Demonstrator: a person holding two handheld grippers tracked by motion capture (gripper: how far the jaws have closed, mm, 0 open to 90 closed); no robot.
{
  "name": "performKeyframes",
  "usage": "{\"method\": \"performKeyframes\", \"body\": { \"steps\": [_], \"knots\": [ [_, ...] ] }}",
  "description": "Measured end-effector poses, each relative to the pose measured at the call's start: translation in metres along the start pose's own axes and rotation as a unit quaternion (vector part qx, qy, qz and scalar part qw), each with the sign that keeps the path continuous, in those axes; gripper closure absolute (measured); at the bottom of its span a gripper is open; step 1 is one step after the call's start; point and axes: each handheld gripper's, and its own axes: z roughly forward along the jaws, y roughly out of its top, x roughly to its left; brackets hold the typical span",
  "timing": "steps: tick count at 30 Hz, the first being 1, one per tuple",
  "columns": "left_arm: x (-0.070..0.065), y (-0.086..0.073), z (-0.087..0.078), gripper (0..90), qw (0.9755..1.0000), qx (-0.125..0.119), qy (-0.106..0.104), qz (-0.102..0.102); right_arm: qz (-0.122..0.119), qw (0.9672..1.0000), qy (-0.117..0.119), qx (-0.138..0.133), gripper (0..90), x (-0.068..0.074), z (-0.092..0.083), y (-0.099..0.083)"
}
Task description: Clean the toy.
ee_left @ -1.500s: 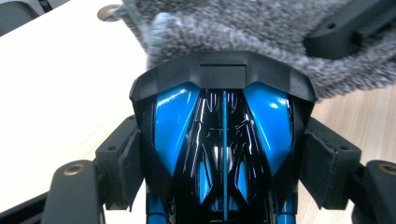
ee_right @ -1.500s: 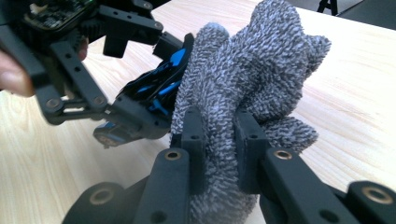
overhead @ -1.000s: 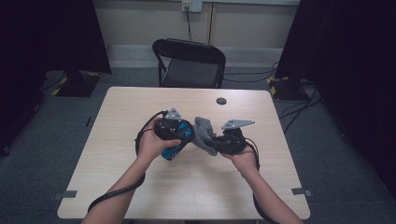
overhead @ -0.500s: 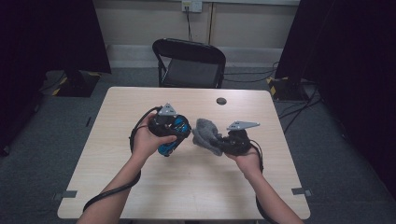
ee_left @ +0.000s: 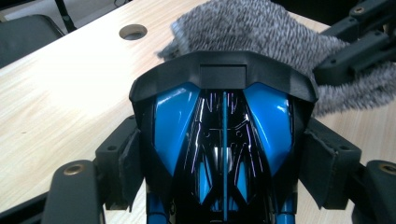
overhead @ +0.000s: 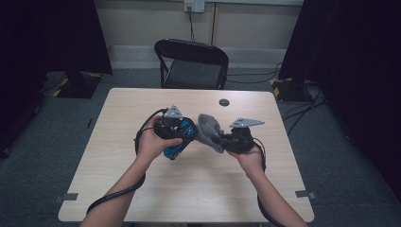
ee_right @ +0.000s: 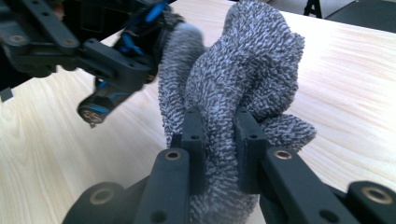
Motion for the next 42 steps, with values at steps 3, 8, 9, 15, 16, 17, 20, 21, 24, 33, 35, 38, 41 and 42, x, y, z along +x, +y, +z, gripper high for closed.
{"method": "performKeyframes", "body": {
  "steps": [3,8,9,15,16,17,20,21,24,33,35,38,41,42],
  "knots": [
    [0.0,0.0,0.003,25.5,1.0,-0.001,-0.005,-0.005,-0.006,0.9999,0.013,0.0,77.3,0.006,0.005,0.0],
    [0.001,0.002,0.003,25.5,1.0,-0.001,-0.005,-0.005,-0.008,0.9997,0.023,0.006,77.4,0.01,0.01,-0.002],
    [0.002,0.002,0.003,25.5,1.0,-0.001,-0.006,-0.005,-0.007,0.9996,0.026,0.008,77.3,0.01,0.012,-0.002],
    [0.002,0.005,0.0,25.5,0.9999,-0.003,-0.007,-0.008,-0.007,0.9992,0.037,0.011,77.4,0.013,0.019,-0.006],
    [0.003,0.005,0.0,25.5,1.0,-0.003,-0.006,-0.007,-0.008,0.9992,0.039,0.011,77.3,0.013,0.021,-0.007],
    [0.003,0.005,0.0,25.5,1.0,-0.003,-0.006,-0.007,-0.008,0.9992,0.039,0.011,77.3,0.013,0.021,-0.007],
    [0.004,0.006,0.0,25.5,0.9998,-0.007,-0.009,-0.014,-0.01,0.9987,0.047,0.013,77.3,0.016,0.024,-0.007],
    [0.004,0.007,-0.001,25.5,0.9998,-0.01,-0.012,-0.016,-0.011,0.9985,0.051,0.015,77.3,0.017,0.025,-0.008],
    [0.003,0.011,0.0,25.5,0.9997,-0.012,-0.012,-0.015,-0.021,0.9974,0.065,0.021,77.3,0.022,0.031,-0.01],
    [0.004,0.016,0.001,25.5,0.9997,-0.01,-0.015,-0.018,-0.032,0.9951,0.087,0.034,77.3,0.031,0.041,-0.015],
    [0.004,0.018,0.002,25.5,0.9997,-0.009,-0.014,-0.017,-0.032,0.9947,0.091,0.036,77.2,0.033,0.044,-0.017],
    [0.004,0.02,0.003,25.5,0.9997,-0.01,-0.014,-0.017,-0.032,0.9942,0.095,0.038,77.2,0.036,0.047,-0.019],
    [0.005,0.022,0.003,25.5,0.9996,-0.011,-0.015,-0.019,-0.033,0.9936,0.1,0.042,77.3,0.039,0.051,-0.022],
    [0.005,0.023,0.003,25.5,0.9996,-0.012,-0.014,-0.019,-0.033,0.9932,0.103,0.043,77.2,0.04,0.052,-0.023]
  ]
}}
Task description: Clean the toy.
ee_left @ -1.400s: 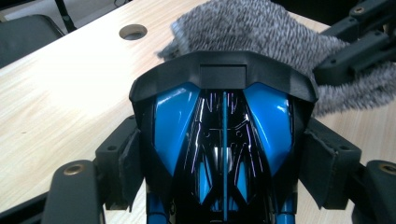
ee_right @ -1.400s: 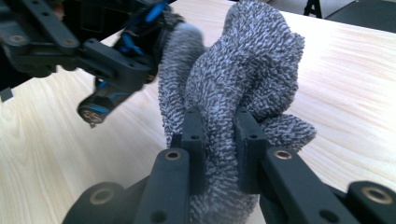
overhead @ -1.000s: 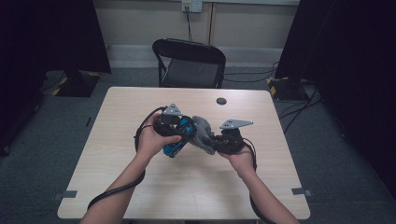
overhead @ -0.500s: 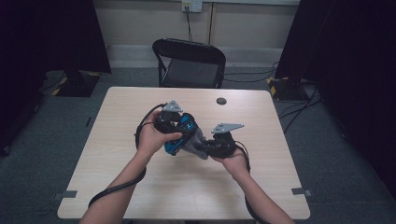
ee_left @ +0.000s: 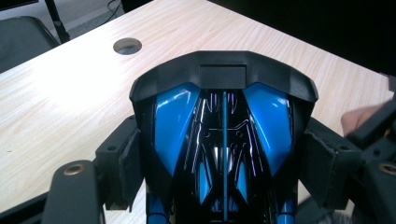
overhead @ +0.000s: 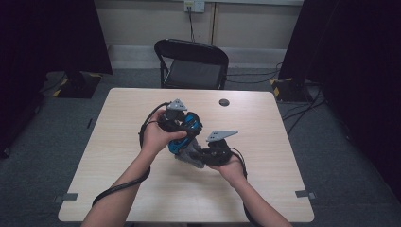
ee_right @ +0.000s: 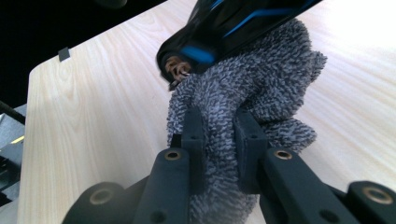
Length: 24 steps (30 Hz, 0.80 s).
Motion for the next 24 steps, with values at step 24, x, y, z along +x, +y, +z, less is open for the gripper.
{"method": "performKeyframes", "body": {
  "steps": [24],
  "knots": [
    [0.018,0.008,-0.017,25.5,0.9994,-0.017,0.028,-0.011,-0.017,0.9986,0.024,0.045,77.0,0.01,0.01,-0.015]
  ]
}}
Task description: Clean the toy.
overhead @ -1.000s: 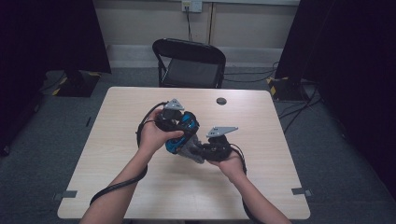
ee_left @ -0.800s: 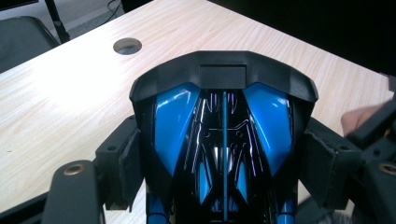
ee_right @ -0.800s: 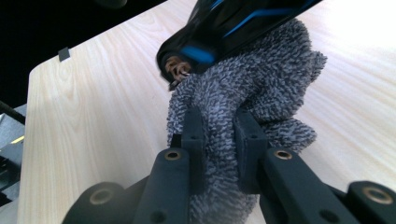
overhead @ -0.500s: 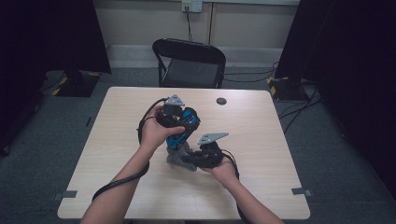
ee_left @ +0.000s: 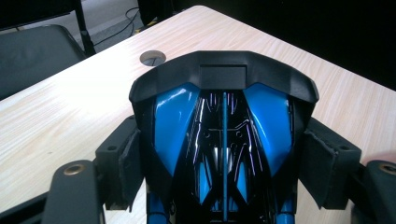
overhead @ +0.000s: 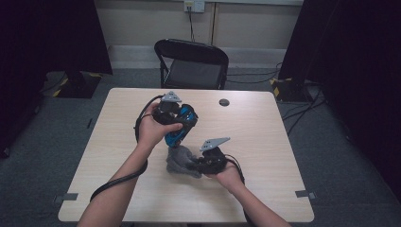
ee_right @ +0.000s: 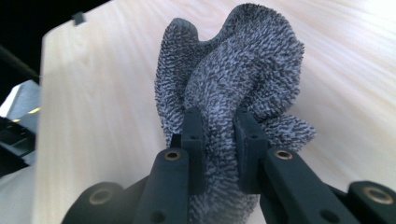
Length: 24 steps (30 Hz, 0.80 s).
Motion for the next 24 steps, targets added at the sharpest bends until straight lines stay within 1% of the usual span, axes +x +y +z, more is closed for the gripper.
{"method": "performKeyframes", "body": {
  "steps": [1,2,4,5,6,7,8,9,11,12,14,15,16,18,19,20,24],
  "knots": [
    [0.0,0.0,0.0,25.5,1.0,0.0,0.0,0.0,0.0,1.0,0.0,0.0,77.0,0.0,0.0,0.0],
    [0.002,-0.002,-0.003,25.5,1.0,0.003,0.002,-0.001,0.006,0.9999,-0.014,-0.001,77.0,-0.007,-0.008,0.0],
    [0.005,-0.005,-0.005,25.5,1.0,0.004,0.006,-0.002,0.01,0.9996,-0.025,-0.004,77.0,-0.014,-0.015,0.0],
    [0.005,-0.005,-0.005,25.5,1.0,0.004,0.006,-0.002,0.01,0.9996,-0.025,-0.004,77.0,-0.014,-0.015,0.0],
    [0.006,-0.008,-0.007,25.5,1.0,0.004,0.006,-0.005,0.017,0.9991,-0.039,-0.007,77.0,-0.021,-0.023,0.0],
    [0.006,-0.008,-0.007,25.5,1.0,0.004,0.006,-0.005,0.017,0.9991,-0.039,-0.007,77.0,-0.021,-0.023,0.0],
    [0.006,-0.01,-0.008,25.5,1.0,0.006,0.005,-0.006,0.024,0.9981,-0.055,-0.011,77.0,-0.029,-0.031,0.0],
    [0.006,-0.01,-0.008,25.5,1.0,0.006,0.005,-0.006,0.024,0.9981,-0.055,-0.011,77.0,-0.029,-0.031,0.0],
    [0.005,-0.012,-0.009,25.5,1.0,0.007,0.004,-0.003,0.032,0.9971,-0.067,-0.019,77.1,-0.036,-0.038,0.001],
    [0.003,-0.014,-0.009,25.5,1.0,0.009,0.004,0.0,0.039,0.996,-0.076,-0.026,77.1,-0.043,-0.046,0.004],
    [0.001,-0.015,-0.009,25.5,0.9999,0.012,0.001,0.002,0.041,0.9947,-0.089,-0.03,77.1,-0.048,-0.052,0.007],
    [0.001,-0.015,-0.009,25.5,0.9999,0.012,0.001,0.002,0.041,0.9947,-0.089,-0.03,77.1,-0.048,-0.052,0.007],
    [0.001,-0.016,-0.008,25.5,0.9999,0.012,0.0,0.004,0.045,0.9935,-0.098,-0.037,77.1,-0.052,-0.059,0.011],
    [-0.002,-0.019,-0.006,25.5,0.9999,0.013,-0.004,0.004,0.05,0.9918,-0.108,-0.046,77.1,-0.056,-0.064,0.014],
    [-0.002,-0.019,-0.006,25.5,0.9999,0.013,-0.004,0.004,0.05,0.9918,-0.108,-0.046,77.1,-0.056,-0.064,0.014],
    [-0.004,-0.022,-0.005,25.5,0.9998,0.017,-0.007,0.005,0.053,0.9904,-0.117,-0.052,77.1,-0.059,-0.069,0.018],
    [-0.007,-0.026,-0.001,25.5,0.9997,0.023,-0.011,0.006,0.06,0.9884,-0.125,-0.062,77.1,-0.064,-0.075,0.024]
  ]
}}
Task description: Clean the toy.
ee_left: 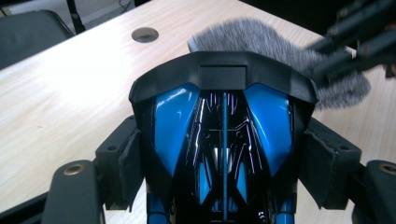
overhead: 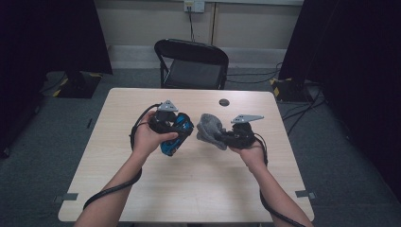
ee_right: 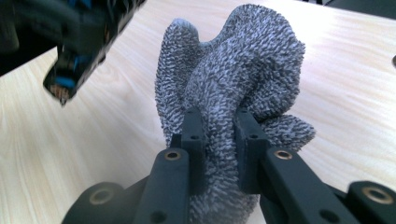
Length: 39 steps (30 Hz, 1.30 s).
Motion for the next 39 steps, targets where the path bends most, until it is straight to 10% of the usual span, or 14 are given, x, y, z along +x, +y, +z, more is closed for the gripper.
{"method": "performKeyframes", "body": {
  "steps": [16,39],
  "knots": [
    [-0.014,-0.01,0.018,25.5,0.9997,0.007,-0.022,0.006,0.011,0.9993,0.02,-0.029,77.1,0.011,0.008,0.018],
    [-0.012,0.003,0.015,25.5,0.9998,-0.003,-0.016,0.006,-0.008,0.998,0.062,0.002,77.0,0.037,0.035,0.0]
  ]
}}
